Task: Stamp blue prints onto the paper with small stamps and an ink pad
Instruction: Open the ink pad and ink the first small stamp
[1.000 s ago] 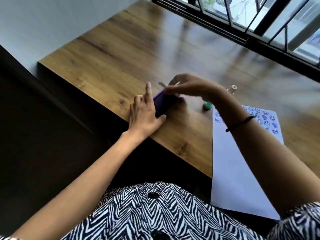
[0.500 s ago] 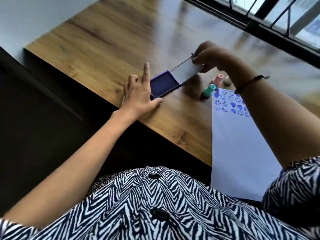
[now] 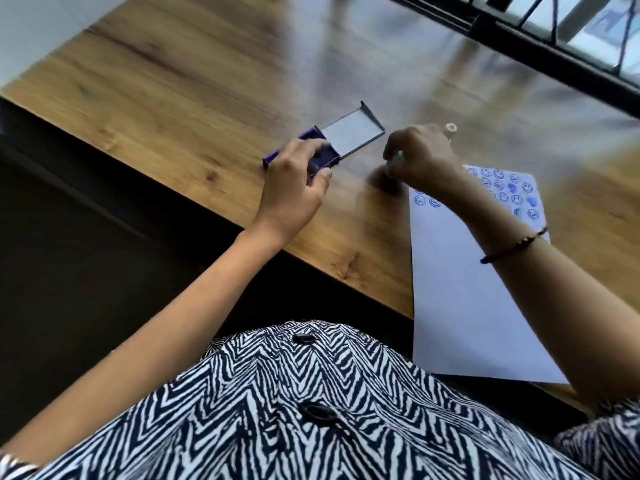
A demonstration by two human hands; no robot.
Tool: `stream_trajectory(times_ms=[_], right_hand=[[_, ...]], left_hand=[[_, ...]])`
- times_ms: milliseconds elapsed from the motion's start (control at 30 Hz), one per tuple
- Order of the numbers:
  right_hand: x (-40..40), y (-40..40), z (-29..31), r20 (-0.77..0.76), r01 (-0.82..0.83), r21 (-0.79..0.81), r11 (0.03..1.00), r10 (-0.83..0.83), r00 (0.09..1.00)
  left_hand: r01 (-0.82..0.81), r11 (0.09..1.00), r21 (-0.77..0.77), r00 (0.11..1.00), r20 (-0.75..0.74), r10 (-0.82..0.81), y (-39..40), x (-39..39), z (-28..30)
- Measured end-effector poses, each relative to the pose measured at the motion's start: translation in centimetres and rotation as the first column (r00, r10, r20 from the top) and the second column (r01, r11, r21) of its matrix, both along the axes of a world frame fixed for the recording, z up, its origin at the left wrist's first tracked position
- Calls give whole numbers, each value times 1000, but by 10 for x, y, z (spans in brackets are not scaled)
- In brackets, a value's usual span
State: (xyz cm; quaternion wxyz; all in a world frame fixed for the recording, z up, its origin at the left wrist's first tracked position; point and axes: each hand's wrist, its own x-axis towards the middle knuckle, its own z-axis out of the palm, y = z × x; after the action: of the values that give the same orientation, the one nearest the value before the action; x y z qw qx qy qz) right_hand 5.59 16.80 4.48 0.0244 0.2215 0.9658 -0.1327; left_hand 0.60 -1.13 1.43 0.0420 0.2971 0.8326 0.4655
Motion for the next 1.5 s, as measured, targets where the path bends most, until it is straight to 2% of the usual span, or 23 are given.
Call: stream_trajectory(times_ms=[33,67,100,133,200,333,400,467,567,633,700,733,800,867,900,1000,1133,1200,1367,1500], right_hand=[[1,-2,-1,-82,47,-134,990,-58,995],[3,-6,0,-137,73,-359,931,-130,982],[5,-12,2,-172,62,-586,808,-199,965],[8,-18,3,-195,23,-732,681,-241,951],[11,-32,3,-214,-43,-835,548,-252,944],[6,-56,-3,-199,-57,-901,430,-292,935],[1,-64,-6,-182,-46,-915,401,-306,934],[-4,-72,-9,-210,-62,-890,451,-287,934],[-13,-78,-6,-345,-95,-733,674,-248,905],[-24,-72,-2,-439,-107,-510,853,-151,886],[-41,-68,2,-483,-132,-251,959,-6,876],[-50,-66,1,-471,-148,-139,979,66,880],[-64,-67,-9,-348,-191,76,979,206,915],[-66,-73,-28,-205,-259,211,943,301,931],[-64,-76,-35,-181,-280,247,928,328,927],[-65,-71,-37,-169,-316,278,907,370,914],[-74,-67,-24,-250,-337,119,934,356,900],[-68,-78,-28,-267,-375,106,921,390,881],[-58,-87,-39,-234,-364,95,927,376,897],[-67,-87,-27,-171,-419,45,907,421,891]], left_hand=[[8,999,39,997,70,-11,1,2,0],[19,997,74,986,164,-31,2,3,-1],[26,993,113,961,269,-56,3,5,-2],[23,987,160,928,363,-80,3,7,-3],[-23,970,241,890,447,-90,2,10,-5],[-121,945,305,877,479,-42,-9,7,-12],[-152,935,320,869,494,-28,-16,5,-15],[-203,923,327,856,517,5,-22,1,-16],[-361,849,386,781,622,50,-30,-11,-16],[-426,812,399,760,645,81,-35,-21,-19],[-446,802,397,763,638,108,-37,-27,-22],[-455,797,397,763,635,120,-35,-27,-23],[-479,783,396,752,645,134,-32,-28,-27],[-488,782,387,747,649,145,-29,-27,-30],[-487,787,380,749,645,153,-28,-27,-31],[-487,787,378,757,632,165,-27,-24,-33],[-500,771,395,767,615,182,-30,-21,-36],[-513,760,399,761,621,187,-32,-22,-36],[-520,751,406,744,648,164,-33,-22,-35],[-508,748,427,740,660,126,-35,-23,-36]])
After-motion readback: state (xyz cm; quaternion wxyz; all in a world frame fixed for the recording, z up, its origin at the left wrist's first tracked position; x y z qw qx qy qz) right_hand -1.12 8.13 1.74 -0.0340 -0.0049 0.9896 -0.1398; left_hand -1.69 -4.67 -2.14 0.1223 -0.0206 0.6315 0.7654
